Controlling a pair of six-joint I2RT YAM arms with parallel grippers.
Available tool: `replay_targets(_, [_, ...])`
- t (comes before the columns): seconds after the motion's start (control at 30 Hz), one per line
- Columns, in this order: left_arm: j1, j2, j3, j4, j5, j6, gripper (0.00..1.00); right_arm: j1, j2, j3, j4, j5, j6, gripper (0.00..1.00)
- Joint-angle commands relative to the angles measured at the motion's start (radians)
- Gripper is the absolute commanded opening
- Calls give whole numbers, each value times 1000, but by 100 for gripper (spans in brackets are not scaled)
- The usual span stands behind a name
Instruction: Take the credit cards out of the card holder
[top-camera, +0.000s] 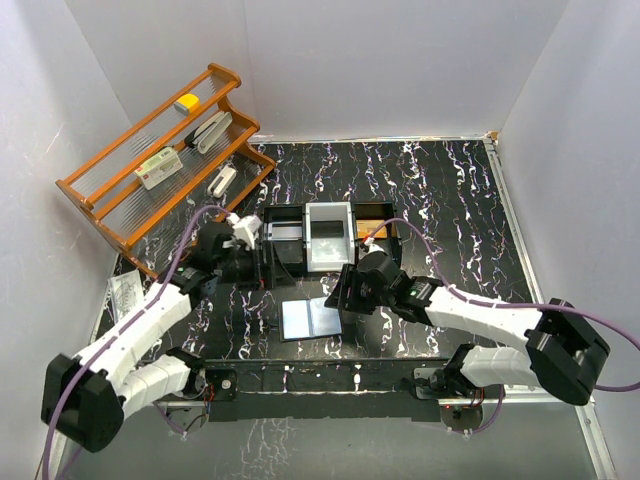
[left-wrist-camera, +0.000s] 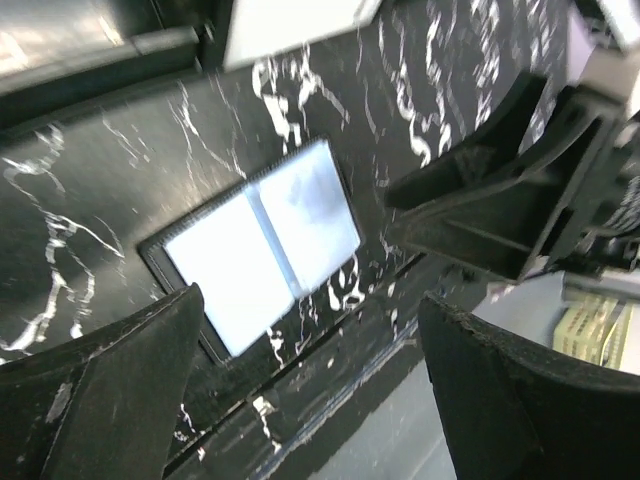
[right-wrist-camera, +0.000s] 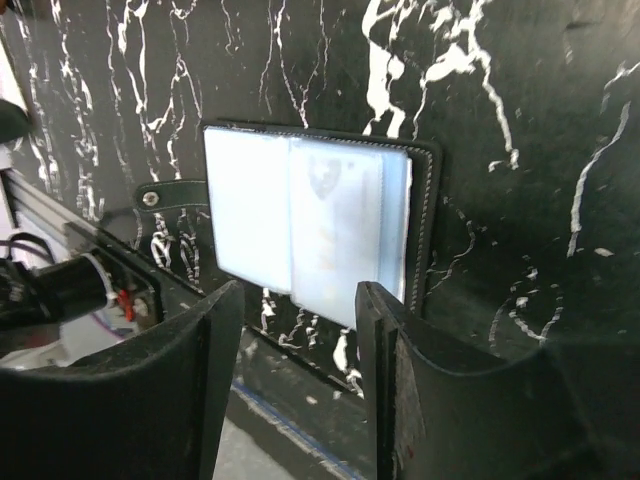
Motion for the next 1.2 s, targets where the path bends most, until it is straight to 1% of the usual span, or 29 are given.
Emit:
replay_targets(0.0, [-126,105,34,-82,-69,-10,85,0,37,27,65,-70,126,45])
replay_targets(0.07, [-157,145,28,-79,-106,-26,82,1,73,35,66,-86,126,43])
replay_targets(0.23, [-177,192,1,-34,-129,-60,78,1,135,52,60,-100,117,41])
replay_targets(0.4, [-198,249,0,-42,-160,-74,70,1,163,59,53,-90,112,39])
replay_targets(0.67, [-221,289,-22,-53,-172,-85,55,1,192,59,41,-88,108,38])
replay_targets(0.83, [-229,308,-42,-67,-188,-78,47,1,201,59,26,-77,105,38])
replay_targets(1.0, [-238,331,-54,-73,-196,-70,37,0,208,62,43,-98,97,32])
replay_targets(1.17, [-244,353,-75,-24,-181,-89,26,1,232,68,68,-137,98,31])
